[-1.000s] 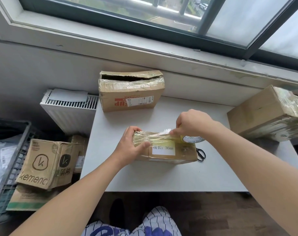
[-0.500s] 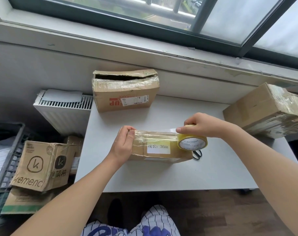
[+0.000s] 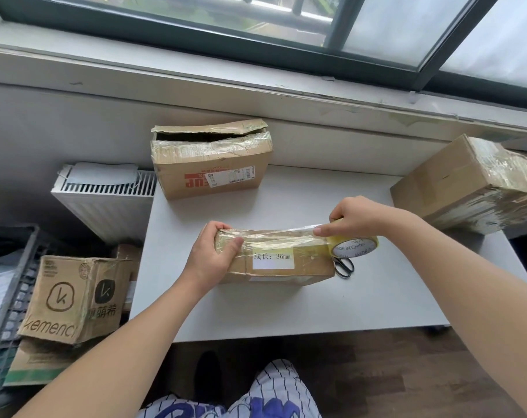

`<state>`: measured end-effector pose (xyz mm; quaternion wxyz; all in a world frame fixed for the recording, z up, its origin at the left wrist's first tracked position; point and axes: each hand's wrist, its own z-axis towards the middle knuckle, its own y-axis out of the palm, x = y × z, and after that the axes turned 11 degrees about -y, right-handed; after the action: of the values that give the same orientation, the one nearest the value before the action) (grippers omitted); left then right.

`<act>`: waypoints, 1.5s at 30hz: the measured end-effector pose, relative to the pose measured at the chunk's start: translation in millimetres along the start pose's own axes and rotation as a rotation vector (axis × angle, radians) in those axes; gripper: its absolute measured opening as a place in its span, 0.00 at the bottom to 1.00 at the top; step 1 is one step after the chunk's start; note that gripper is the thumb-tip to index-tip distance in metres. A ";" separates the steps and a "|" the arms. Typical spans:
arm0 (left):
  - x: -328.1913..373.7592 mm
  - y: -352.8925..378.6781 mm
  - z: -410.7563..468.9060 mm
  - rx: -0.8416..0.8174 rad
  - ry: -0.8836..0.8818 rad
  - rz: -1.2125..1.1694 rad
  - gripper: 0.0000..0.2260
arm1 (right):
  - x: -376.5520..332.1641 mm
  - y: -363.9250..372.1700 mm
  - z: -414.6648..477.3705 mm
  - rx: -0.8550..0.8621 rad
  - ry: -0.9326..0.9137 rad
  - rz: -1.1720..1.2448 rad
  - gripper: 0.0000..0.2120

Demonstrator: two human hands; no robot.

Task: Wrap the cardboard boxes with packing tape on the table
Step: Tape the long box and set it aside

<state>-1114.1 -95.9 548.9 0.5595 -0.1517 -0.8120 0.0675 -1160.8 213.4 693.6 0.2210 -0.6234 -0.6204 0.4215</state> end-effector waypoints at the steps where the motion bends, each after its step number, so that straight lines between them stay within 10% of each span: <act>1: 0.3 0.0 -0.2 0.008 0.000 0.000 0.16 | 0.8 -1.4 0.2 -0.022 0.005 0.005 0.32; 8: 4.5 1.1 0.2 0.000 -0.008 -0.037 0.14 | 27.9 -1.6 -14.4 -0.006 -0.057 0.282 0.30; 31: 10.3 -1.1 -1.5 -0.027 -0.014 0.025 0.11 | 29.6 7.7 -9.6 0.057 -0.007 0.104 0.31; 45: 12.3 -1.2 -1.6 -0.011 0.007 0.070 0.26 | -25.8 -63.0 -36.8 0.233 -0.146 -0.112 0.29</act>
<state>-1116.9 -93.2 560.7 0.5586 -0.1831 -0.8048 0.0821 -1165.2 206.1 770.5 0.2692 -0.5259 -0.6155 0.5217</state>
